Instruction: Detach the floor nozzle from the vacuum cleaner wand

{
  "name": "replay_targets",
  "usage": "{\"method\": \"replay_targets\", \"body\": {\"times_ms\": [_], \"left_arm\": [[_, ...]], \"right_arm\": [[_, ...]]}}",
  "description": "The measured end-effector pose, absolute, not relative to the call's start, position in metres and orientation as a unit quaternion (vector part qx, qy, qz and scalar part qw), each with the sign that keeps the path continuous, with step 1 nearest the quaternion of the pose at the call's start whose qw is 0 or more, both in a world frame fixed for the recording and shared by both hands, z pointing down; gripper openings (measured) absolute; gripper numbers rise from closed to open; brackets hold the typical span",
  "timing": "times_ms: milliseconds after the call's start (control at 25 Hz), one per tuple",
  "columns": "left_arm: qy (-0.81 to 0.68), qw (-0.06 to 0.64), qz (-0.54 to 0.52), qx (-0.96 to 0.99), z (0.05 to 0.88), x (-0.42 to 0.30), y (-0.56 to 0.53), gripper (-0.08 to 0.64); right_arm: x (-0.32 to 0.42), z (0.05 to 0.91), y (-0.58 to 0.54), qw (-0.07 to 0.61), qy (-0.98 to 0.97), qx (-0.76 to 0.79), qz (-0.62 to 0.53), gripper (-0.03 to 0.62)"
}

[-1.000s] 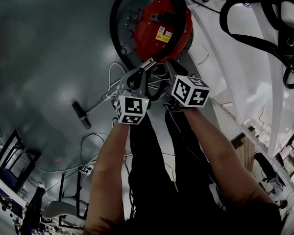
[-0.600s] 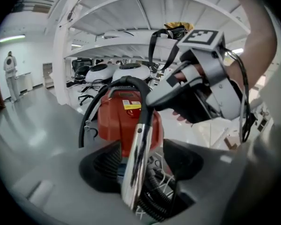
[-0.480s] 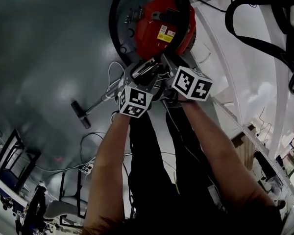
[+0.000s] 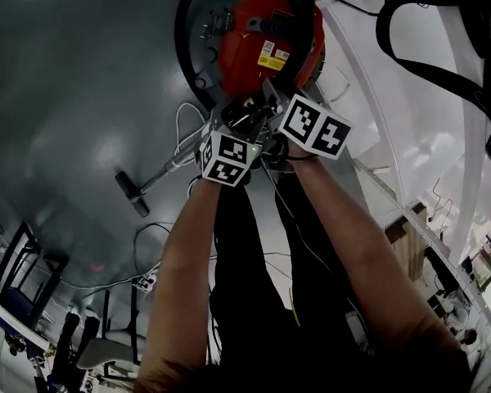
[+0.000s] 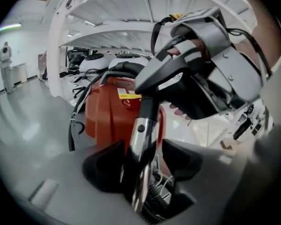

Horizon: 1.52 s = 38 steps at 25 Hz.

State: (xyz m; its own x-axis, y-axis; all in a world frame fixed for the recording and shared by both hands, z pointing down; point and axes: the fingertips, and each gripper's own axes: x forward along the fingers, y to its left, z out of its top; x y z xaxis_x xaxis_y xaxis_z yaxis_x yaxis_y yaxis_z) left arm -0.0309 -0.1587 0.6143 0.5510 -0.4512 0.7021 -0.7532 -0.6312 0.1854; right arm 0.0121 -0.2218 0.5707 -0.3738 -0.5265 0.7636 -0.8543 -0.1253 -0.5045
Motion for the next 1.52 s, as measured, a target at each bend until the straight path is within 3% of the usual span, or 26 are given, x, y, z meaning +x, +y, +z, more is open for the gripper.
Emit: {"method": "replay_targets", "body": {"times_ms": [80,480,600,1000,1240,1440,1520], "left_arm": [[-0.358,0.239,0.320,0.844,0.617,-0.034,-0.162,0.207],[-0.320,0.228,0.340,0.854,0.629,-0.031,-0.163,0.204],[-0.289,0.212,0.354,0.864,0.630,-0.028,-0.158,0.160],[-0.172,0.276,0.335,0.884,0.626,-0.024,-0.148,0.153],[-0.146,0.281,0.336,0.887,0.616,-0.026,-0.139,0.152],[-0.148,0.278,0.336,0.888,0.602,-0.033,-0.134,0.150],[-0.149,0.276,0.344,0.885,0.601,-0.033,-0.131,0.150]], "right_arm": [[0.011,0.573,-0.224,0.157,-0.636,0.542,0.527,0.187],[0.011,0.574,-0.226,0.152,-0.629,0.555,0.523,0.169],[0.010,0.573,-0.225,0.154,-0.631,0.547,0.528,0.169],[0.008,0.572,-0.223,0.147,-0.640,0.529,0.537,0.167],[0.001,0.564,-0.220,0.168,-0.702,0.485,0.494,0.201],[-0.007,0.557,-0.219,0.133,-0.704,0.454,0.530,0.273],[-0.012,0.553,-0.216,0.128,-0.706,0.438,0.541,0.259]]}}
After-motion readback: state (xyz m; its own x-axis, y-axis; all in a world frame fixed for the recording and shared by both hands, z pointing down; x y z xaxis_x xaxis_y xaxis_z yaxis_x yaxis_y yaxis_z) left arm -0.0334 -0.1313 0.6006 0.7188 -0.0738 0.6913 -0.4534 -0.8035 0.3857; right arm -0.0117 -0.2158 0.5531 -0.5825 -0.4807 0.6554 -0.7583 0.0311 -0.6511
